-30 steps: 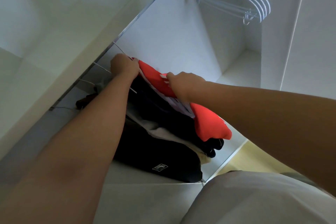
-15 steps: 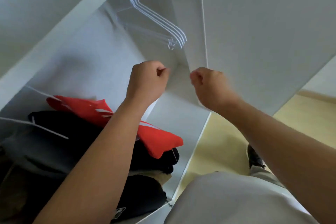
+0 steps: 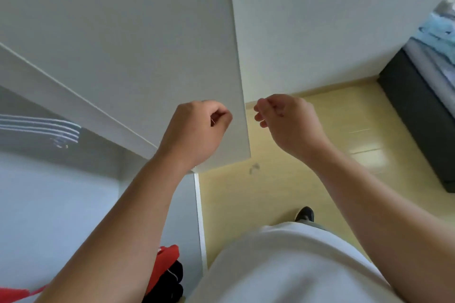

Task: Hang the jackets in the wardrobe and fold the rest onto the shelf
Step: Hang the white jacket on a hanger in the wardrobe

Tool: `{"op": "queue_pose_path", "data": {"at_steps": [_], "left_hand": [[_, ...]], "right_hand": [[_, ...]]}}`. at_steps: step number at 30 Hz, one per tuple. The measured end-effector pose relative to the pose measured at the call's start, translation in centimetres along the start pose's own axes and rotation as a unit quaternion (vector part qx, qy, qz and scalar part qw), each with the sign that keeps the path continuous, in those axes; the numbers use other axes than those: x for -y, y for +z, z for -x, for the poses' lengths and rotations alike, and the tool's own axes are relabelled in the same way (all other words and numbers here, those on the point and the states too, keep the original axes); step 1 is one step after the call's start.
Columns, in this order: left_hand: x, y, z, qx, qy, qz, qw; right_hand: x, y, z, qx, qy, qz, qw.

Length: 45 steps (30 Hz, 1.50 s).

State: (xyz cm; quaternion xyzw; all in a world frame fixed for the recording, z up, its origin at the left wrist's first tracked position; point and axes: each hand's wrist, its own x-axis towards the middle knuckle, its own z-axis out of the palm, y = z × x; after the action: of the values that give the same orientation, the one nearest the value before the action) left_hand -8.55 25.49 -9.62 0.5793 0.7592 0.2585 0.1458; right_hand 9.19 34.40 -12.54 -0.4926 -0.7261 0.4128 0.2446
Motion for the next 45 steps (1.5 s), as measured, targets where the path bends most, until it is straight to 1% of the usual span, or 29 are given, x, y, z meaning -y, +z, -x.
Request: {"op": "queue_pose_path", "data": {"at_steps": [5,11,19,26,31,34,40,45], "left_hand": [[-7.3,4.3,-6.5,0.031,0.053,-0.006,0.998],[-17.3,11.9,-14.7,0.078,0.123,0.01,0.989],[-28.6,22.4,-24.6,0.166,0.203,0.029,0.964],[-36.1,31.9,-35.0,0.245,0.29,0.033,0.924],[-42.6,37.8,-44.3,0.293,0.37,0.046,0.88],[-47.0,40.6,-50.1,0.315,0.4,0.059,0.858],[-55.0,46.2,-57.8,0.338,0.452,0.07,0.822],[-60.3,52.7,-62.5,0.363,0.466,0.046,0.805]], "right_hand": [[-4.4,-8.4,-2.8,-0.056,0.034,-0.014,0.998],[-11.2,-19.4,-6.4,-0.118,0.082,-0.01,0.99],[-19.6,-31.8,-10.0,-0.221,0.154,-0.01,0.963],[-26.8,-38.9,-14.9,-0.298,0.234,-0.001,0.925],[-30.5,-45.2,-20.2,-0.373,0.283,0.015,0.884],[-31.8,-48.6,-23.5,-0.411,0.298,0.018,0.861],[-34.9,-54.9,-28.3,-0.447,0.332,0.028,0.83],[-40.4,-60.8,-32.0,-0.469,0.353,0.008,0.81]]}}
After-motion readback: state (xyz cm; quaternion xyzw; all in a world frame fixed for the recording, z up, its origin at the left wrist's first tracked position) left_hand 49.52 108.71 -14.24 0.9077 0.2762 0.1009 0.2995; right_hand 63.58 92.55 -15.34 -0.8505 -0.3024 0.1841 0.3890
